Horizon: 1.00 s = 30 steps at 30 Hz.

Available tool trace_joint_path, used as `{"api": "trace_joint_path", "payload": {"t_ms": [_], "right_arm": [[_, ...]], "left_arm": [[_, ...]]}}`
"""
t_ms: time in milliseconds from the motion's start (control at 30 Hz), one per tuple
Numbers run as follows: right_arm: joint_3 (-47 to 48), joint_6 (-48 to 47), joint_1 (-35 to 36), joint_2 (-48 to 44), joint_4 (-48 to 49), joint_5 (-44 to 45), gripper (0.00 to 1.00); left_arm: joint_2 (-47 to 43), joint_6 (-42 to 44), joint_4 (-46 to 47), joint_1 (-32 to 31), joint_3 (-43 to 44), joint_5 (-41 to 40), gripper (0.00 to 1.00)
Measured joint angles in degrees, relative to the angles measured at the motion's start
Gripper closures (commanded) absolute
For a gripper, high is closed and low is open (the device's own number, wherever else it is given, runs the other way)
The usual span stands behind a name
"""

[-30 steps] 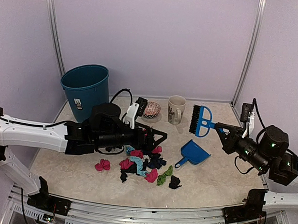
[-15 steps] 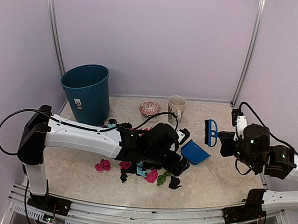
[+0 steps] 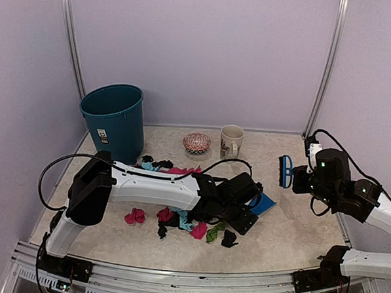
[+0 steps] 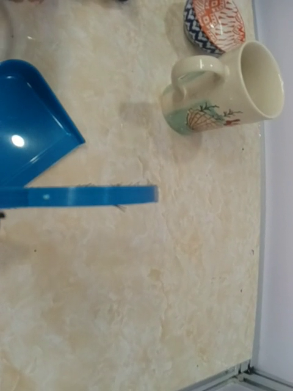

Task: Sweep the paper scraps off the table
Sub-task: Pick up the dustpan from the center of the board.

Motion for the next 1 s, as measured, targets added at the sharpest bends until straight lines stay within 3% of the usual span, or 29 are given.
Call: {"api": "trace_joint_path", "payload": {"t_ms": [433,1000], "right_arm": [[0.0,-1.4,-2.2,-0.5,0.8,-6.1,1.0],[0.0,-1.5,-2.3,-1.6,0.8,-8.2,1.0]], "left_arm": [[6.3,-0.2,-3.8,3.1,7.0,1.5,0.32],[10.4,-0.1,-4.0,3.2,10.5,1.6,0.62]]}}
